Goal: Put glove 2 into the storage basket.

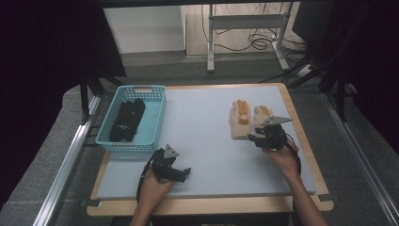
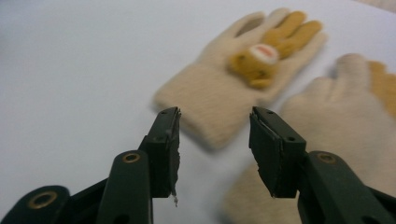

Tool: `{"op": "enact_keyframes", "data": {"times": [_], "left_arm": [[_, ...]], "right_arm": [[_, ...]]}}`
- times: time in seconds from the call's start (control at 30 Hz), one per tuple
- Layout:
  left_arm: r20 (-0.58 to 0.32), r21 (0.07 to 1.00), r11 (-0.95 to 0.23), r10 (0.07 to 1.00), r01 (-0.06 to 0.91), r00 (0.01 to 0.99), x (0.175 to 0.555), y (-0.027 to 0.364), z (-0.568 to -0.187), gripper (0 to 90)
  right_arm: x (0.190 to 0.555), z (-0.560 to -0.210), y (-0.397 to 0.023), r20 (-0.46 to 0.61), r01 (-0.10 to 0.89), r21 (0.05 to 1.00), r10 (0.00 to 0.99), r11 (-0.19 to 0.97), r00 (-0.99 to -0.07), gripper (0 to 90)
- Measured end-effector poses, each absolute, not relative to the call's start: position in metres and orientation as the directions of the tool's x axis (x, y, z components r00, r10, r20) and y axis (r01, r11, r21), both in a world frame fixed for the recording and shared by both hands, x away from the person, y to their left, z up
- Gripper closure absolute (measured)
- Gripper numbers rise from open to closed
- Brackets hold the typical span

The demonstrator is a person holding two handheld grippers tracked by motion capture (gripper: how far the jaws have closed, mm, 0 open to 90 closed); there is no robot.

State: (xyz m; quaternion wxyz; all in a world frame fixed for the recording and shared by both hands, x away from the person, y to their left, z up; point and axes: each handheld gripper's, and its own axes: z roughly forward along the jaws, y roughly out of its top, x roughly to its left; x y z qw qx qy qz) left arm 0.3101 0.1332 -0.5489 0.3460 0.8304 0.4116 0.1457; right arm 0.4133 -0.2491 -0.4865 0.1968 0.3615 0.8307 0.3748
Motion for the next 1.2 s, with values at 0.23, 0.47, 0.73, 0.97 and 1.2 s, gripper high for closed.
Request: {"op": "enact_keyframes", "data": {"times": [0.23, 0.47, 0.73, 0.97, 1.2], "left_arm": [[-0.043, 0.695, -0.421, 0.785, 0.583, 0.619, 0.310, 0.133, -0.549, 1.8], [-0.043, 0.695, -0.421, 0.784, 0.583, 0.619, 0.310, 0.133, -0.549, 1.9], [-0.040, 0.693, -0.426, 0.783, 0.582, 0.621, 0.310, 0.134, -0.549, 1.9], [-0.042, 0.695, -0.422, 0.784, 0.582, 0.619, 0.310, 0.133, -0.549, 1.9], [-0.043, 0.695, -0.421, 0.785, 0.582, 0.618, 0.310, 0.133, -0.549, 1.9]], "right_arm": [[0.439, -0.479, -0.276, -0.065, 0.487, 0.769, 0.808, 0.415, -0.585, 64.7], [0.463, -0.485, -0.299, -0.091, 0.490, 0.774, 0.836, 0.401, -0.542, 44.3], [0.482, -0.512, -0.286, -0.156, 0.472, 0.726, 0.789, 0.500, -0.594, 32.1], [0.483, -0.520, -0.286, -0.094, 0.511, 0.731, 0.808, 0.452, -0.581, 53.3], [0.474, -0.512, -0.292, -0.062, 0.530, 0.740, 0.827, 0.413, -0.558, 65.4]]}}
